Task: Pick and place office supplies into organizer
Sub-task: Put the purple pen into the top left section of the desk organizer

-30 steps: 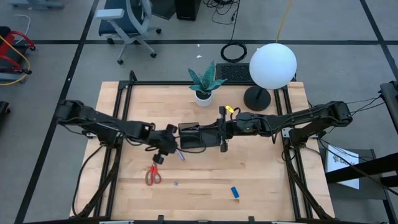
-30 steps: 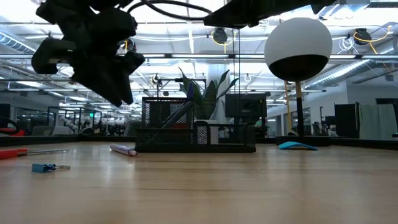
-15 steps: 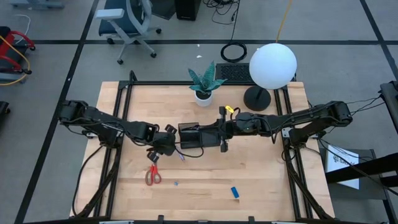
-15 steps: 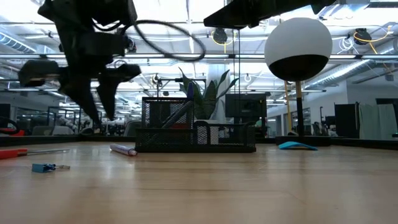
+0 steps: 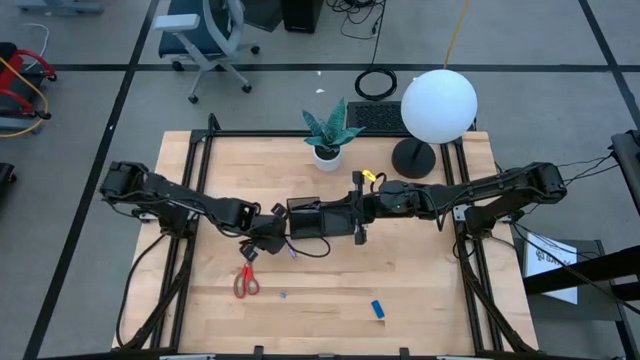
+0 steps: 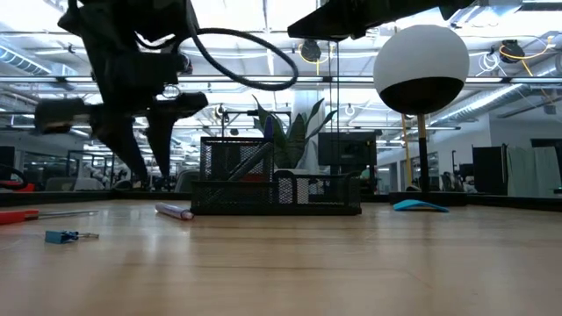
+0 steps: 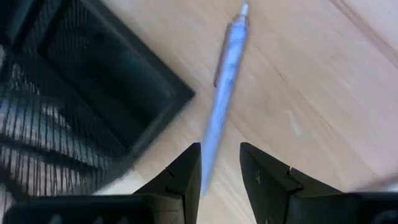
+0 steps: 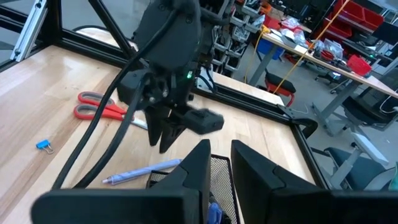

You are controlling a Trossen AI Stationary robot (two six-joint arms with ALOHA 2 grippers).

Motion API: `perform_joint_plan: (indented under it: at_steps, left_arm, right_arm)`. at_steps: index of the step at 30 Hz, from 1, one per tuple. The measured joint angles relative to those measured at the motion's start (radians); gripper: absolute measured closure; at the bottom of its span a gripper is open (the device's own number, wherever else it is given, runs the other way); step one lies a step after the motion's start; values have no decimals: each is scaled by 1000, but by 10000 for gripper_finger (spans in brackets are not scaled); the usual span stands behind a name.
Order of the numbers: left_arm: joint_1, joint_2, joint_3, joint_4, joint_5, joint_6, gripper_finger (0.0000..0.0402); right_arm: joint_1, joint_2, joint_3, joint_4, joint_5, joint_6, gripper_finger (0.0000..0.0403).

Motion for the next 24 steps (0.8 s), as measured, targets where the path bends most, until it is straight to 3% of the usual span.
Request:
perform_joint_plan:
  at_steps: [13, 24]
  left_arm:
    - [53, 179, 4, 87, -41, 40, 282]
    - [58, 178, 1, 92, 3, 20, 298]
  right_arm:
    - [0, 0, 0, -2, 0, 5, 351]
    - [0, 0, 0, -1, 0, 3, 354]
